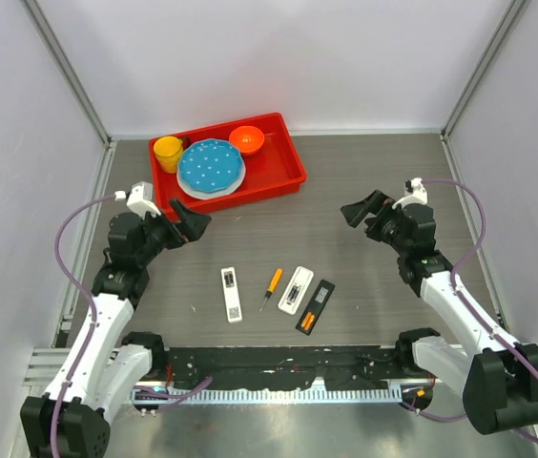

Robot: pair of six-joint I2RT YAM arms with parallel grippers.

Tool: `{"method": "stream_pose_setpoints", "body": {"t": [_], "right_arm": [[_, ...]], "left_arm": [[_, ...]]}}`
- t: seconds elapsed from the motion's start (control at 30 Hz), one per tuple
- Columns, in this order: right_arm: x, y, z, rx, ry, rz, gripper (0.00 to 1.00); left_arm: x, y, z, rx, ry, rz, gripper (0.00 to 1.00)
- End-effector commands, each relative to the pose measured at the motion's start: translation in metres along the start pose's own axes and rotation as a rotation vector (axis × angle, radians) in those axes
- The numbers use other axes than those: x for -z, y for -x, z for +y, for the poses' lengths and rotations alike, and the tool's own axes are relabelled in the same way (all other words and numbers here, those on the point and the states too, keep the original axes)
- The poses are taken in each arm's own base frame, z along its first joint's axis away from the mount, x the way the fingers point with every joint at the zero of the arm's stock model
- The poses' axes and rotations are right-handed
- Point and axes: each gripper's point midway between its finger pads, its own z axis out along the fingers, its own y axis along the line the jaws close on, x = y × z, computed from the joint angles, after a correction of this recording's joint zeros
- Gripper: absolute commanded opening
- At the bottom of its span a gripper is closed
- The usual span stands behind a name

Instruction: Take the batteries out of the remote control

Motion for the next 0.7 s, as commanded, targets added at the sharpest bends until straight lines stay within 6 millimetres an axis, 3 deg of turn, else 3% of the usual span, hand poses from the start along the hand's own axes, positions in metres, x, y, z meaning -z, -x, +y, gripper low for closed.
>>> {"method": "stream_pose_setpoints", "body": {"t": [0.0, 0.03, 0.1, 0.17, 0.27, 0.3, 0.33, 0.37, 0.43, 0.47, 0.5, 0.67], "right_arm": [[0.005, -0.001, 0.025, 0.018, 0.072, 0.055, 1.00], [0.005, 0.001, 0.031, 0.036, 0.072, 0.061, 1.00], [0.006, -0.004, 0.024, 0.059, 0.021, 0.081, 1.00], [0.009, -0.014, 0.021, 0.067, 0.001, 0.111, 1.00], [0.010, -0.024, 0.017, 0.075, -0.016, 0.123, 1.00], [0.010, -0.027, 0.013, 0.079, -0.027, 0.132, 1.00], [0.010, -0.035, 0.008, 0.081, -0.047, 0.163, 1.00], [0.010, -0.039, 0.005, 0.086, -0.056, 0.181, 1.00], [0.013, -0.050, -0.001, 0.093, -0.069, 0.217, 1.00], [0.014, -0.052, -0.003, 0.094, -0.069, 0.222, 1.00], [0.016, -0.055, -0.005, 0.096, -0.072, 0.229, 1.00], [0.027, -0.064, -0.012, 0.101, -0.075, 0.239, 1.00]], "left_arm": [[0.014, -0.006, -0.040, 0.018, -0.204, 0.046, 1.00], [0.012, -0.010, -0.043, 0.015, -0.233, 0.070, 1.00], [0.014, -0.013, -0.061, 0.002, -0.339, 0.106, 1.00], [0.006, -0.018, -0.056, 0.016, -0.303, 0.153, 1.00], [-0.005, -0.042, -0.043, 0.001, -0.183, 0.252, 1.00], [-0.006, -0.053, -0.047, -0.027, -0.170, 0.285, 1.00], [-0.010, -0.049, -0.046, -0.072, -0.122, 0.266, 1.00], [-0.012, -0.061, -0.042, -0.093, -0.080, 0.312, 1.00], [-0.012, -0.080, -0.057, -0.165, -0.086, 0.367, 1.00], [-0.017, -0.091, -0.049, -0.201, -0.028, 0.396, 1.00], [-0.015, -0.107, -0.057, -0.239, -0.039, 0.439, 1.00], [-0.019, -0.166, -0.057, -0.429, 0.055, 0.563, 0.99]]}}
